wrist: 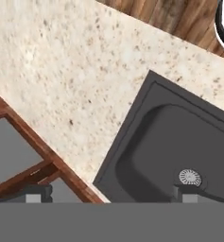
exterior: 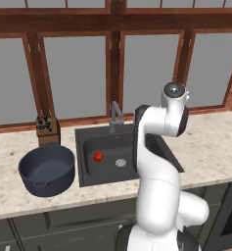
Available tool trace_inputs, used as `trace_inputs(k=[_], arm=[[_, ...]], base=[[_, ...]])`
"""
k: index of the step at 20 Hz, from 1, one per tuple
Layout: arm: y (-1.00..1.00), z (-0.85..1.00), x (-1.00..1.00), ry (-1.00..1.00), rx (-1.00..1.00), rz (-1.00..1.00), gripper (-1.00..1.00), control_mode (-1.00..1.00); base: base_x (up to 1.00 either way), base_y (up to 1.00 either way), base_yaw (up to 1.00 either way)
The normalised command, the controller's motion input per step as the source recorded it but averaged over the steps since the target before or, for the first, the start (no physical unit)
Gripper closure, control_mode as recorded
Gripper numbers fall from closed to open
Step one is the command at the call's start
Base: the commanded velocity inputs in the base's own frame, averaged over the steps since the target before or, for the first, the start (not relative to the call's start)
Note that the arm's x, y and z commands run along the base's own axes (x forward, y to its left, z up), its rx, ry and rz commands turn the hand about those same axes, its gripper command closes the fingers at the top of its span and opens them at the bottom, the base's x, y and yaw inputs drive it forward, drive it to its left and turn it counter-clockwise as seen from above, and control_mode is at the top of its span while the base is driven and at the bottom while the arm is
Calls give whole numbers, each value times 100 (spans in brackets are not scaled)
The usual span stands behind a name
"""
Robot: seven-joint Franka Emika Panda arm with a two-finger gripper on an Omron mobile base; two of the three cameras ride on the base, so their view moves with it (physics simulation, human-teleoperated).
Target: Dump the tomato from the pot into the sink. Then turn on the water and wash the tomato. Then turn off the water and put the tomato back in the pot.
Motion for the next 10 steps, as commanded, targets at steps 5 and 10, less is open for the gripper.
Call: trace_inputs(k=[5, 10], arm=[[64, 26, -54, 23, -3, -14, -100, -100], [89, -21, -91, -4, 1, -22, -100, -100]], base=[[0, 0, 0], [0, 0, 0]])
